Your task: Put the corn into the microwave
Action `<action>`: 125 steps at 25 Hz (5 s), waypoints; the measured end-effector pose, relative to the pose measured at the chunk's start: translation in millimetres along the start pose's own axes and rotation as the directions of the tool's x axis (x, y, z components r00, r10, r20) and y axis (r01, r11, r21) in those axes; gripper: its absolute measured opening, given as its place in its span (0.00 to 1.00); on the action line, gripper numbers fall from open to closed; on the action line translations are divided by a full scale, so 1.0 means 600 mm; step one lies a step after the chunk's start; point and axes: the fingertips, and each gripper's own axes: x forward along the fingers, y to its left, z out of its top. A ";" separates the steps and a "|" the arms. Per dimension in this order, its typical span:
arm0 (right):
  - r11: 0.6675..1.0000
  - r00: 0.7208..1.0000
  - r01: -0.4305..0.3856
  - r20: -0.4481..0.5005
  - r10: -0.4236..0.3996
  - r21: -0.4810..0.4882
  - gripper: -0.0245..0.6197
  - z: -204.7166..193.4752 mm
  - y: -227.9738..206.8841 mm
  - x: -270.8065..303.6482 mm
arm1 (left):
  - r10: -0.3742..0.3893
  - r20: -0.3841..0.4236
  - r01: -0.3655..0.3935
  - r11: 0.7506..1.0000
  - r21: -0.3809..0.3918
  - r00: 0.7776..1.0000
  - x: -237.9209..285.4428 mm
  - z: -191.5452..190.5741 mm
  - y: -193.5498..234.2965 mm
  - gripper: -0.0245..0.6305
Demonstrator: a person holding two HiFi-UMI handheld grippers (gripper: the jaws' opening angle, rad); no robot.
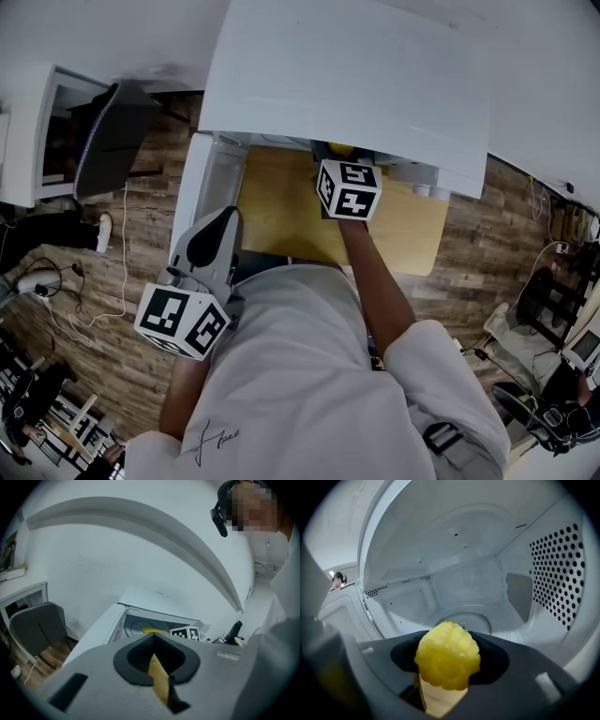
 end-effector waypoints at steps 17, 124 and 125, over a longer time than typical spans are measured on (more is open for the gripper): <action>0.996 0.999 0.037 -0.019 -0.039 -0.083 0.44 -0.002 0.007 0.024 | -0.006 -0.002 0.006 1.000 -0.001 1.000 -0.001 -0.001 -0.004 0.03; 0.979 0.998 0.047 -0.032 -0.055 -0.197 0.41 0.005 -0.009 -0.057 | -0.114 0.047 0.112 0.993 0.041 0.992 -0.015 -0.011 -0.086 0.03; 0.980 0.998 0.045 -0.034 -0.053 -0.193 0.41 0.004 -0.010 -0.061 | -0.114 0.048 0.112 0.993 0.041 0.992 -0.015 -0.011 -0.087 0.03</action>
